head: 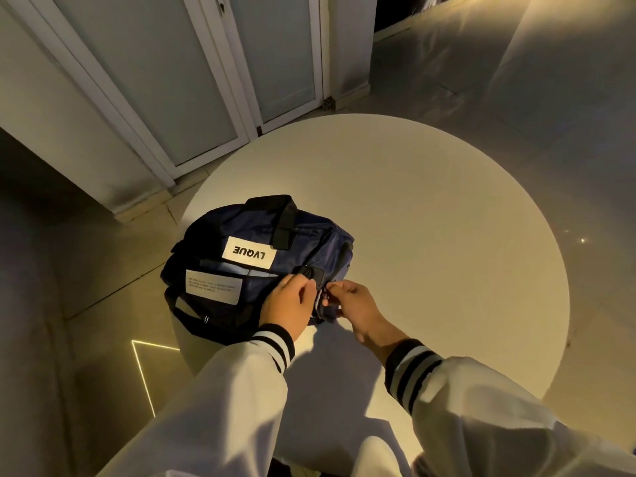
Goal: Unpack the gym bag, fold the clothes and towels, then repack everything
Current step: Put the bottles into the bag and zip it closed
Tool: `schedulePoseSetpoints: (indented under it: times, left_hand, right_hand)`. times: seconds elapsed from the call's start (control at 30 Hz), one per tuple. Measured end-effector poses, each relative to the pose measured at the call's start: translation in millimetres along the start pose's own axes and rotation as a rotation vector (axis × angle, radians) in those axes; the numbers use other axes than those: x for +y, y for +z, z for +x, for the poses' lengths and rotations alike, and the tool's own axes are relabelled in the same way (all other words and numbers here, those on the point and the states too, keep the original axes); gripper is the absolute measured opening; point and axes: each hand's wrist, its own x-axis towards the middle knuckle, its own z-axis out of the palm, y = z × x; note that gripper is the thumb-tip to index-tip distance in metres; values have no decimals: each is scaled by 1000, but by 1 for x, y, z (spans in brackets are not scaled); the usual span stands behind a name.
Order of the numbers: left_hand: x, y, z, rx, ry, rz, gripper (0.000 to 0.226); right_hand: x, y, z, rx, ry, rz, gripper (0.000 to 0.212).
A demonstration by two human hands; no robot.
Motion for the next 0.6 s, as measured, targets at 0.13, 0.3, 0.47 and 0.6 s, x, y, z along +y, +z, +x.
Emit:
schedulePoseSetpoints:
  times: [0.13, 0.3, 0.47, 0.6]
  left_hand:
    - [17, -1, 17, 24, -39, 44, 41]
    - [35, 8, 47, -97, -150, 98, 34]
    - [36, 7, 56, -108, -94, 16, 25]
    - [35, 6, 51, -84, -57, 28, 24]
  right_hand:
    - [3, -1, -7, 8, -110, -154, 24]
    - [16, -1, -8, -7, -194, -193, 27]
    - [20, 0, -10, -2, -169, -175, 34]
    - [16, 2, -12, 51, -179, -276, 37]
